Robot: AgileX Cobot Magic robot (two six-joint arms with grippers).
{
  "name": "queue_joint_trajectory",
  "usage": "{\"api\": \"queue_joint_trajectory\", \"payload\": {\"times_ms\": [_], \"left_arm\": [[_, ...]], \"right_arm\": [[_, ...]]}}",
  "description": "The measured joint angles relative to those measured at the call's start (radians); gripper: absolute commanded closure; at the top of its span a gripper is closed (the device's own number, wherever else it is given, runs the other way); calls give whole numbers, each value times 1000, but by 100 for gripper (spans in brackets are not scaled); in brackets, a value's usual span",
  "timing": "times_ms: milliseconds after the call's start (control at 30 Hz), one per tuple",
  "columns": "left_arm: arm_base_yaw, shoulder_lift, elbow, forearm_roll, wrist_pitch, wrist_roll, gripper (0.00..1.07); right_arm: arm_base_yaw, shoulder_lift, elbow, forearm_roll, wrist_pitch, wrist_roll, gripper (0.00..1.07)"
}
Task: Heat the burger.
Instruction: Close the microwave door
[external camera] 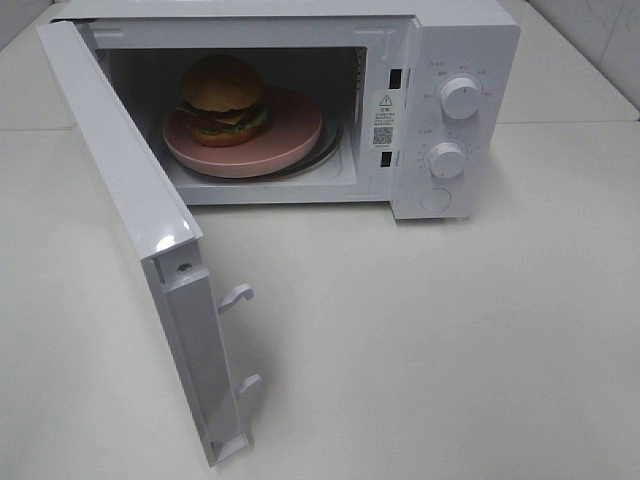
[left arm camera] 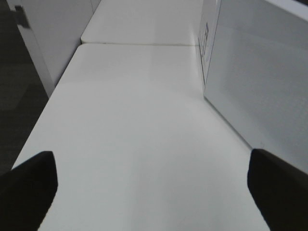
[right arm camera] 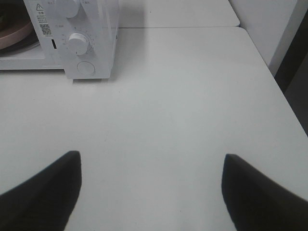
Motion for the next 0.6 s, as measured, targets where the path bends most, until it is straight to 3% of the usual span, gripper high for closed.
{"api": "queue_joint_trajectory", "payload": {"times_ms": [200,400,500,533,567,600], "left_arm": [[1,196,-18,-17,-227,30,8],[1,401,-18,-22,-481,98,16],[1,521,-18,-30,-576,123,25],[1,587,-18,-45,-635,129,35],[1,587,-18,-45,-635,129,35],[1,620,-18,-56,-672,130,41]], "right_arm": [[0,0,0,0,0,0,31],[0,0,0,0,0,0,31],[0,0,0,0,0,0,32],[0,0,0,0,0,0,32],[0,0,0,0,0,0,32],[0,0,0,0,0,0,32]]}}
